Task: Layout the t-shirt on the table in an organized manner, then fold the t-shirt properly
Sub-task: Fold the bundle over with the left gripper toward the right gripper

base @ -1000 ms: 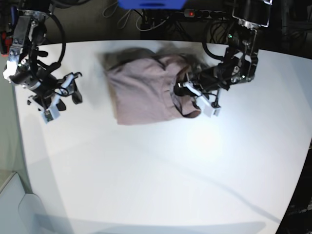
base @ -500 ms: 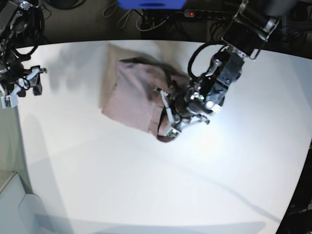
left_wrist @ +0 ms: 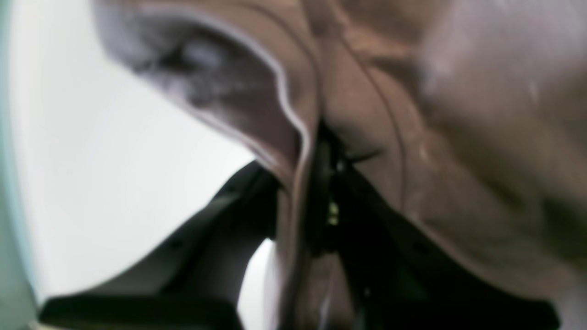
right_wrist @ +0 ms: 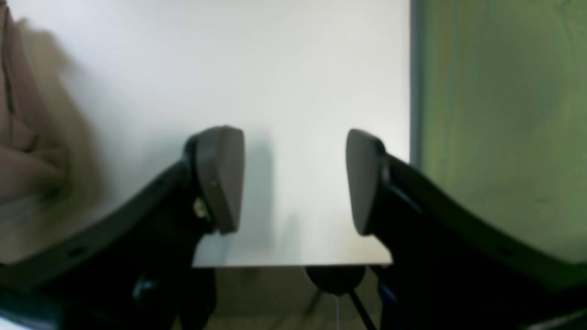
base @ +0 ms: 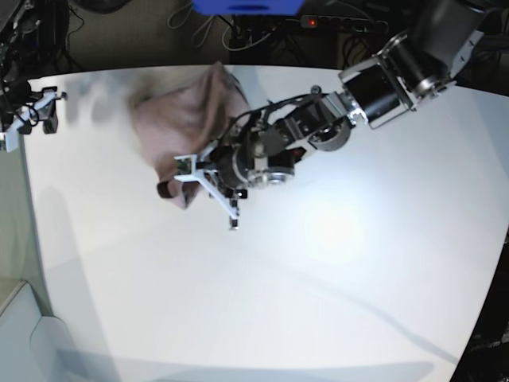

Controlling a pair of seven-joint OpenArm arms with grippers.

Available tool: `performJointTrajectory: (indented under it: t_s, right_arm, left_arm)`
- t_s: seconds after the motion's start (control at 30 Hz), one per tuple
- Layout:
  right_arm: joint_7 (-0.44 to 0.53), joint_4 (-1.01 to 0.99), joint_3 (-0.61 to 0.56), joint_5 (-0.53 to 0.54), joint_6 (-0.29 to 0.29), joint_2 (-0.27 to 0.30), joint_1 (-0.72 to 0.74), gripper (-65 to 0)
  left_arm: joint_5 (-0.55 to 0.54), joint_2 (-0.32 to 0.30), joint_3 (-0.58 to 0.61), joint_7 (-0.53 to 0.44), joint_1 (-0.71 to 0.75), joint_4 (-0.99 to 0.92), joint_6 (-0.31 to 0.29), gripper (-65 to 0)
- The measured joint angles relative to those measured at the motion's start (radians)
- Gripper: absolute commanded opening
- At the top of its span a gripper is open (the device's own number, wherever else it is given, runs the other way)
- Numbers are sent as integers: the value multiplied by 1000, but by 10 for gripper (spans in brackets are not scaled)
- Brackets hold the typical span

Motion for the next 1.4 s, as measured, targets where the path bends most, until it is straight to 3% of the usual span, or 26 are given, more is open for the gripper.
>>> performJointTrajectory:
  t_s: [0.4,0.6,1.3,1.4]
  right_arm:
    - [-3,34,7,-10,0,-31,-34,-295]
    - [-4,69,7,-9,0,-50,-33,-295]
    - [-7,89,6,-6,0,-61,-33,-295]
    - [-8,89,6,-7,0,-61,-33,-295]
  left_arm:
    - [14,25,290,-25,-190,-126,0,-648]
    - [14,22,304,-139,-240,-199,-1,-648]
    - [18,83,381,-124,-295,-209,-7,-645]
    - [69,85,381,-138,-294,-208,-7,-644]
